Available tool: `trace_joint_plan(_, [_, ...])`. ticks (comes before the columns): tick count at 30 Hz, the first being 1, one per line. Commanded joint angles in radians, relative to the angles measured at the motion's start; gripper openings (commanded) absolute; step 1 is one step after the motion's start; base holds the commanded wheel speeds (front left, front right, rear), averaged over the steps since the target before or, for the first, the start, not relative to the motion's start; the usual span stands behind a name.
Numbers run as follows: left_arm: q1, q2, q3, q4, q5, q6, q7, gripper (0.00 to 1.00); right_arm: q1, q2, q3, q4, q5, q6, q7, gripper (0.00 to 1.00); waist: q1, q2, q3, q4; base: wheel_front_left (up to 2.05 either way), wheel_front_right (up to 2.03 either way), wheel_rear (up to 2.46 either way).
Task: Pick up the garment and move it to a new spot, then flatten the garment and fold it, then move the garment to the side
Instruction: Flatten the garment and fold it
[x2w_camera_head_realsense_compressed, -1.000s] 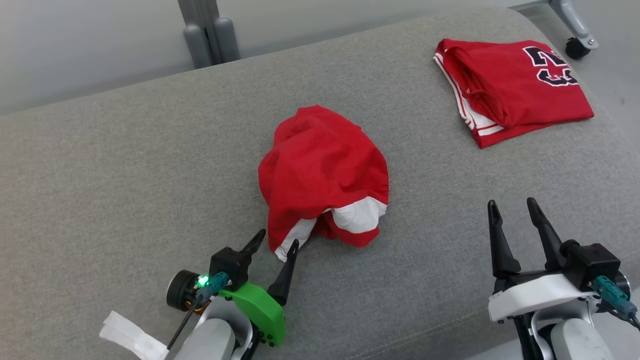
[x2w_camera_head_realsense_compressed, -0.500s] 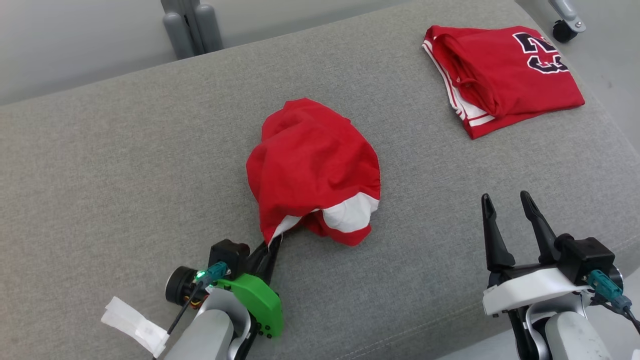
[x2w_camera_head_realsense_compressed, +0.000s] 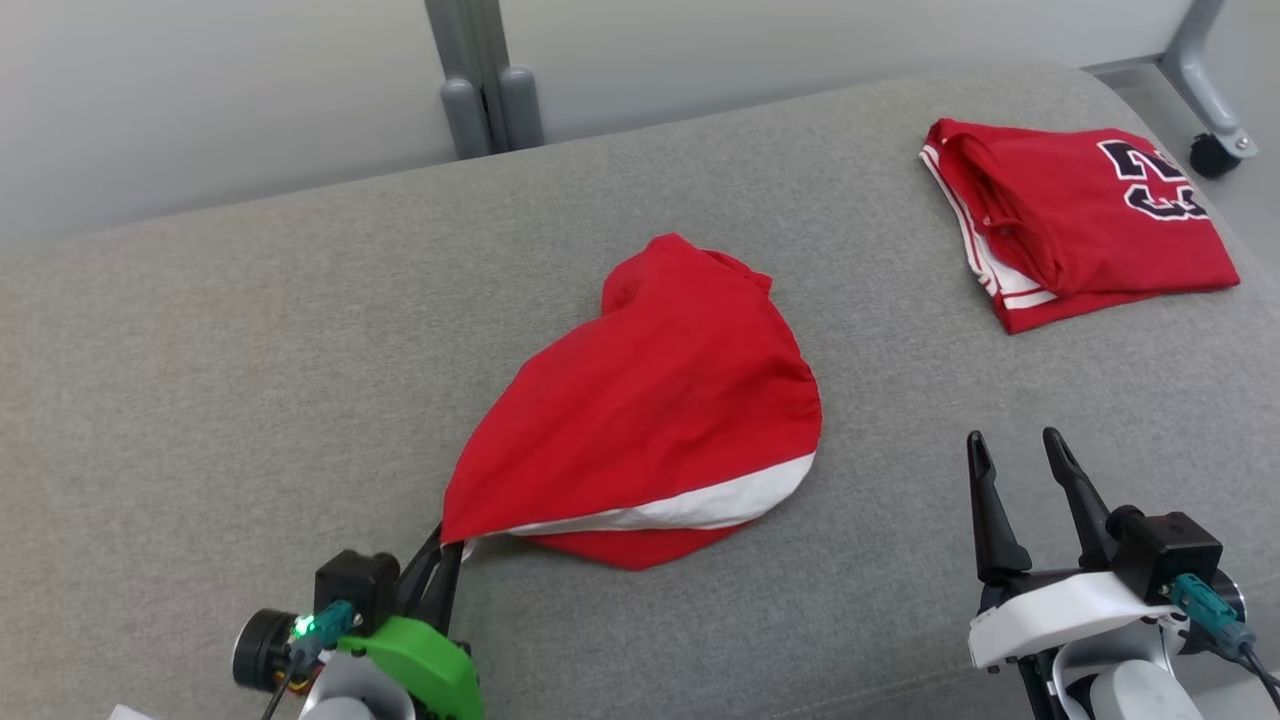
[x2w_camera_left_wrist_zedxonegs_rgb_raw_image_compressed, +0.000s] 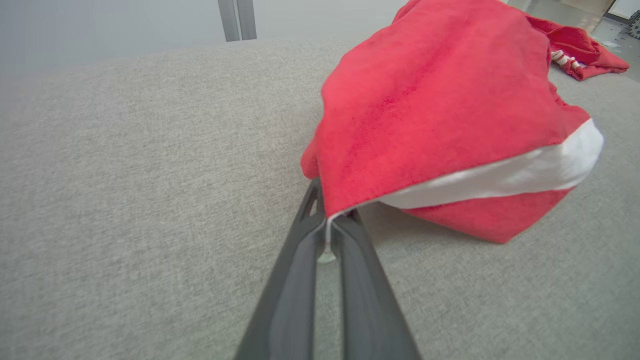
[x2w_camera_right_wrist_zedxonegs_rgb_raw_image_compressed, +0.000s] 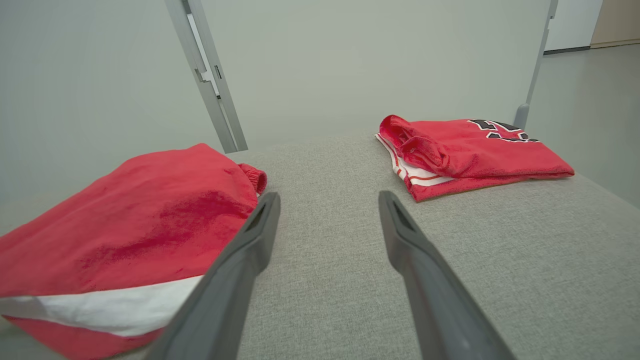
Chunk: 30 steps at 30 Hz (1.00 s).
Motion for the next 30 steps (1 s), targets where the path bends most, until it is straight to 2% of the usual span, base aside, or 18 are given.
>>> trace_joint_plan(1, [0.033, 0.015, 0.008, -0.009, 0.005, 0.004, 0.000, 0.00, 0.012, -0.001, 0.002, 0.005, 0.011, -0.002, -0.004, 1.00, 0.0000, 0.0000, -0.048, 0.055, 0.00, 0.00, 0.00])
trace_joint_plan(6, [0.109, 0.028, 0.015, -0.006, 0.006, 0.004, 0.000, 0.02, 0.026, 0.000, 0.009, 0.017, 0.014, -0.002, -0.004, 1.00, 0.0000, 0.0000, -0.071, 0.086, 0.00, 0.00, 0.00])
trace_joint_plan(7, [0.116, 0.028, 0.012, -0.001, 0.009, 0.003, 0.000, 0.36, 0.029, 0.000, 0.008, 0.019, 0.015, -0.002, -0.005, 1.00, 0.0000, 0.0000, -0.075, 0.090, 0.00, 0.00, 0.00])
trace_joint_plan(8, [0.119, 0.025, 0.011, -0.001, 0.012, 0.003, 0.000, 1.00, 0.031, 0.000, 0.006, 0.021, 0.016, -0.002, -0.005, 1.00, 0.0000, 0.0000, -0.079, 0.097, 0.00, 0.00, 0.00])
trace_joint_plan(14, [0.140, 0.005, 0.043, -0.082, -0.012, -0.004, 0.000, 1.00, 0.045, -0.005, -0.007, 0.021, 0.016, -0.002, -0.006, 1.00, 0.0000, 0.0000, -0.105, 0.138, 0.00, 0.00, 0.00])
trace_joint_plan(18, [0.151, 0.012, 0.080, -0.157, -0.023, -0.002, 0.000, 1.00, 0.049, -0.006, -0.013, 0.022, 0.014, -0.002, -0.006, 1.00, 0.0000, 0.0000, -0.118, 0.159, 0.00, 0.00, 0.00])
trace_joint_plan(30, [0.215, 0.027, 0.245, -0.345, 0.000, 0.053, 0.000, 1.00, 0.055, -0.005, -0.009, 0.031, 0.018, -0.002, -0.008, 1.00, 0.0000, 0.0000, -0.134, 0.191, 0.00, 0.00, 0.00])
